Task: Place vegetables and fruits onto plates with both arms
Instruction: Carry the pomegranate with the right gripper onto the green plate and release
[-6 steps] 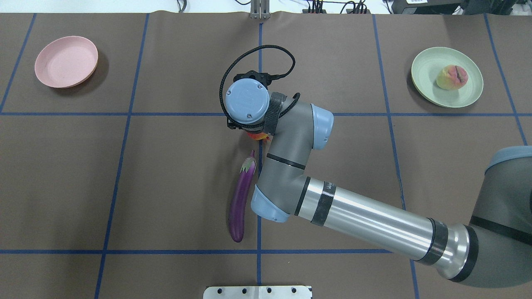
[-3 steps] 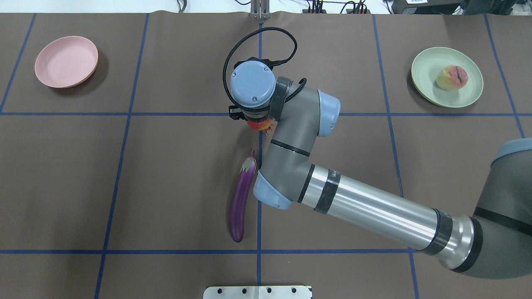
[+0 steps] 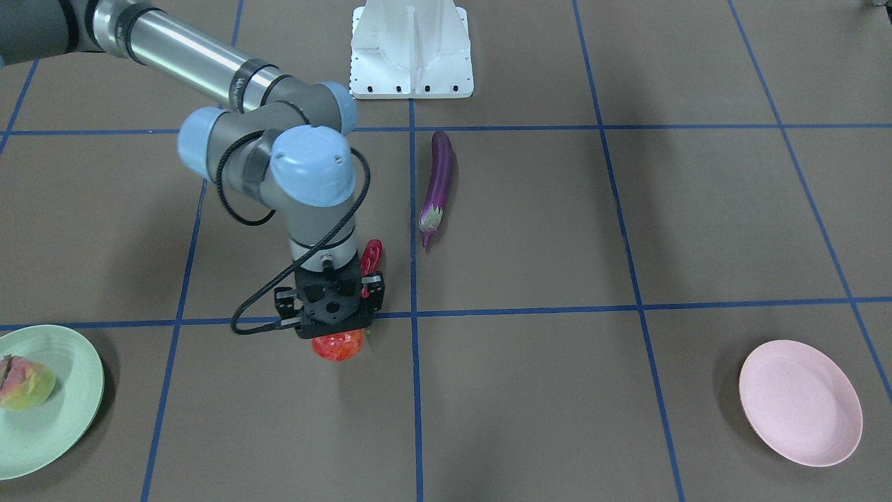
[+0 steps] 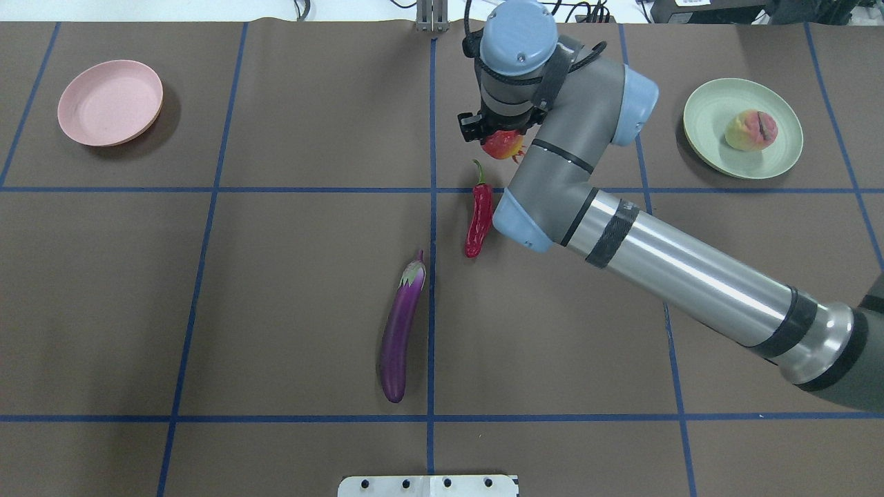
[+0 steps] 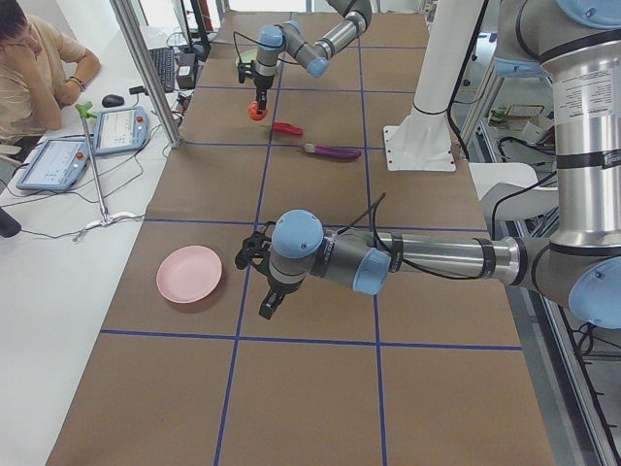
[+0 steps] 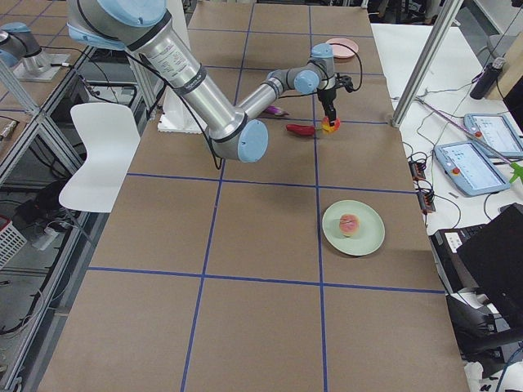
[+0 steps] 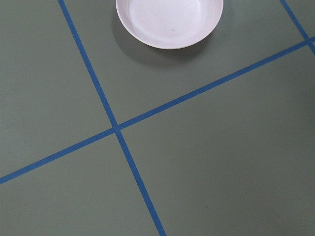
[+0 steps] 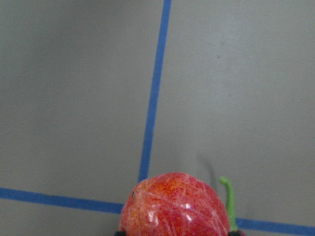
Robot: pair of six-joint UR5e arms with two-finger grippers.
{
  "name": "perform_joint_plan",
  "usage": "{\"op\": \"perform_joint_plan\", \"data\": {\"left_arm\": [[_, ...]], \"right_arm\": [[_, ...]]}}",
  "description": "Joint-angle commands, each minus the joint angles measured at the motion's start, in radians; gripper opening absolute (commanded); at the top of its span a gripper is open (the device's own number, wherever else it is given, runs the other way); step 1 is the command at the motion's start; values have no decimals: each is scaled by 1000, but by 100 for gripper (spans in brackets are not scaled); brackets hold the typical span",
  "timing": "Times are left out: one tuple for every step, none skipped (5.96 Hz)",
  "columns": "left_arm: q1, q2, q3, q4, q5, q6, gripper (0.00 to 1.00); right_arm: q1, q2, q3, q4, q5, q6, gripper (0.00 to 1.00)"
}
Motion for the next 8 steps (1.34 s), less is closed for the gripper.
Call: {"op": "perform_joint_plan", "data": {"left_arm": [[0, 1, 1, 0, -2, 0, 100], [0, 1, 1, 0, -8, 0, 100], [0, 1, 1, 0, -8, 0, 100], [0, 1, 1, -3, -8, 0, 100], [0, 2, -1, -20, -8, -3, 100], [0, 4, -1, -20, -8, -3, 100], [0, 4, -1, -20, -8, -2, 100], [0, -2, -1, -19, -8, -1, 100]], "right_arm": [[162, -117, -5, 44, 154, -242, 0], [236, -183, -41, 133, 209, -336, 0], [305, -225, -134, 269, 268, -384, 0], [386, -257, -190, 317, 332, -497, 0], [424, -283, -201, 319, 352, -513, 0], [424, -311, -201, 322, 351, -509, 81], [422, -311, -201, 324, 353, -492, 99], [416, -303, -196, 324, 354, -416, 99]]}}
